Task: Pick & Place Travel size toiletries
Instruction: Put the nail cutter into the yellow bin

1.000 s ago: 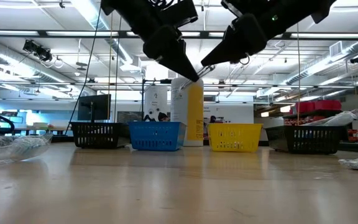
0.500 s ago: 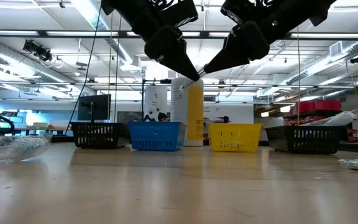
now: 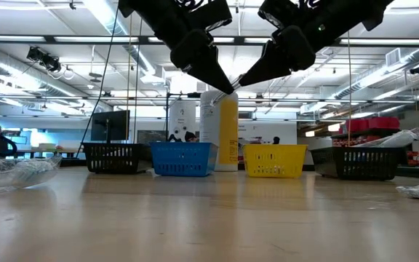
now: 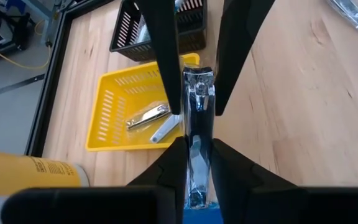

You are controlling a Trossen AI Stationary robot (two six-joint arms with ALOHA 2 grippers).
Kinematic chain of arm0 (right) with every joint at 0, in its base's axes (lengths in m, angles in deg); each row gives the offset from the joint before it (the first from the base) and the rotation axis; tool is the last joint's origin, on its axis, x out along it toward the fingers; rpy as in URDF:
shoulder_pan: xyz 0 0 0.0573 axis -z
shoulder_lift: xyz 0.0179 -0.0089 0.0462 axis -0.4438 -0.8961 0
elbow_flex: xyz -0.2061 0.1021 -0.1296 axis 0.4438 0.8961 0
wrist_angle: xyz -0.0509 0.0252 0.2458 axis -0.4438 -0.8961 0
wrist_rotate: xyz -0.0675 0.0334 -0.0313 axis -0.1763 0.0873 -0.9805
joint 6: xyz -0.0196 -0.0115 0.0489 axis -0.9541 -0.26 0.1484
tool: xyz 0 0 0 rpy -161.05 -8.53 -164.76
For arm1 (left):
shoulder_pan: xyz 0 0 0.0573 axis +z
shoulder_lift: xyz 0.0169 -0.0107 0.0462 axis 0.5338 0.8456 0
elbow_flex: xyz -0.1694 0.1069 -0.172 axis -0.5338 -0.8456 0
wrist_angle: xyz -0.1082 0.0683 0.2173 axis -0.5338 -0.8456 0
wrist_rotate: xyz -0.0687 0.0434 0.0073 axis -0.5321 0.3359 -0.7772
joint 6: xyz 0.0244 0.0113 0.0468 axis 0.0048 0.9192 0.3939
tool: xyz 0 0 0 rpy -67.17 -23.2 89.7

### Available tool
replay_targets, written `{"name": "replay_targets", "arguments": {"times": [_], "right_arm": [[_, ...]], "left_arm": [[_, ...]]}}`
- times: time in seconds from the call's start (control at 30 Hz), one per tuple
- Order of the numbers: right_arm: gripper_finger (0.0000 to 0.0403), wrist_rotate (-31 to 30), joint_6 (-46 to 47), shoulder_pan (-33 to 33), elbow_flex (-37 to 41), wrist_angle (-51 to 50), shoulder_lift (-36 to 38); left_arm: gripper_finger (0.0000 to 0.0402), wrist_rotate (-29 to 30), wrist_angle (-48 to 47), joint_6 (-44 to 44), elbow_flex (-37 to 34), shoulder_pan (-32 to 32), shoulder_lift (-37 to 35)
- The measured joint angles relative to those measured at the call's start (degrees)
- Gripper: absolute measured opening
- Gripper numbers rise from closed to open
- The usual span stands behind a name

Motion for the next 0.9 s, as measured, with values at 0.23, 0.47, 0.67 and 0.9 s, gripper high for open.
{"name": "replay_targets", "arguments": {"times": [0.23, 0.47, 0.67, 0.9], "right_arm": [[0.007, 0.04, 1.93, 0.0, 0.0, -0.19, 0.0], [0.0067, -0.3, 7.74, -0.07, 0.0, -7.29, 0.0], [0.0066, -11.58, 22.43, -0.11, 0.0, -14.39, -0.02], [0.0066, -17.79, 45.38, 1.45, 0.0, -27.69, -0.2]], "left_arm": [[0.0089, -0.03, -0.07, -1.64, 0.0, 0.0, 0.0], [0.0109, -0.03, -0.12, -5.45, 0.0, 0.0, 0.0], [0.0124, -0.03, -0.17, -7.24, 0.0, 0.04, 0.0], [0.0121, -0.01, -0.16, -7.84, 0.0, 0.07, 0.0]]}}
